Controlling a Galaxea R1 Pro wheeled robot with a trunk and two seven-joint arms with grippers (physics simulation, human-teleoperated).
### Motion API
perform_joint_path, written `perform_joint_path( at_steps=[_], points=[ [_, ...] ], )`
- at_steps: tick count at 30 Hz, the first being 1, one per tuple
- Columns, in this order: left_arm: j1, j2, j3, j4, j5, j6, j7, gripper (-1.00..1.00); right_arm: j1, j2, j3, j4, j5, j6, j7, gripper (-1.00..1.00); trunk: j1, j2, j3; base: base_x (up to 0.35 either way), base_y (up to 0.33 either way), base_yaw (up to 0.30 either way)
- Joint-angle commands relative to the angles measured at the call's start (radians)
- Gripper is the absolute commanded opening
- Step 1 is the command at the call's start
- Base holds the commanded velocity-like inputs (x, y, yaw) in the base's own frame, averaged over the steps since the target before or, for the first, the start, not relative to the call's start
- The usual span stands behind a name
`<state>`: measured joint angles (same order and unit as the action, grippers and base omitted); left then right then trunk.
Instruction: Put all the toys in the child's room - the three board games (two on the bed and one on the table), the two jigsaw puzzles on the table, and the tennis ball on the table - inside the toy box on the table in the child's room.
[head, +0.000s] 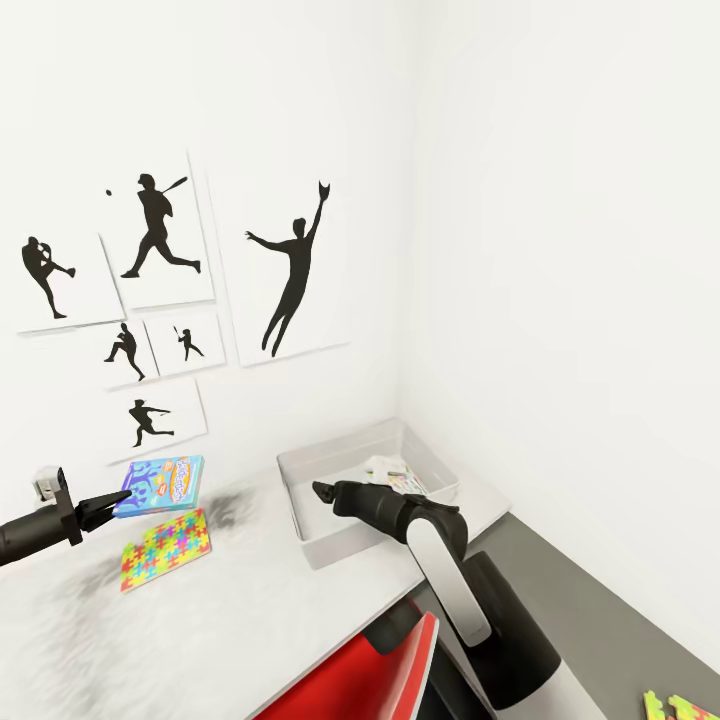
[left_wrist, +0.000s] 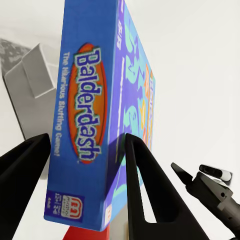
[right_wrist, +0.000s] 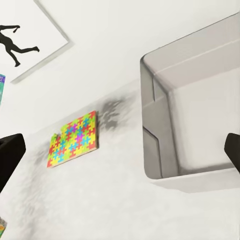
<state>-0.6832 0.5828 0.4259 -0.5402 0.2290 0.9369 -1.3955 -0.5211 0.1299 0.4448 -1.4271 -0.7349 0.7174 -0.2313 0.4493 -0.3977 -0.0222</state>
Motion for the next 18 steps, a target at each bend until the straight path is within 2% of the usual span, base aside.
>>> perform_joint_path(
  at_steps=[1,12,18],
  points=[
    [-0.001,0.0,0.001,0.0,0.001,0.01,-0.002,-1.0,-0.001,0.0,0.001,-0.001,-0.011,0.002,-0.01,1.0,0.001,-0.002,-0.002,0.0,0.0,0.0],
    [-0.001,0.0,0.001,0.0,0.001,0.01,-0.001,-1.0,-0.002,0.002,0.0,-0.001,-0.006,-0.001,-0.017,1.0,0.001,-0.002,-0.002,0.0,0.0,0.0],
    [-0.001,-0.003,0.0,0.0,0.001,0.01,-0.001,-1.0,-0.001,-0.005,0.0,-0.002,-0.01,0.0,-0.013,1.0,0.001,-0.002,-0.002,0.0,0.0,0.0]
  ],
)
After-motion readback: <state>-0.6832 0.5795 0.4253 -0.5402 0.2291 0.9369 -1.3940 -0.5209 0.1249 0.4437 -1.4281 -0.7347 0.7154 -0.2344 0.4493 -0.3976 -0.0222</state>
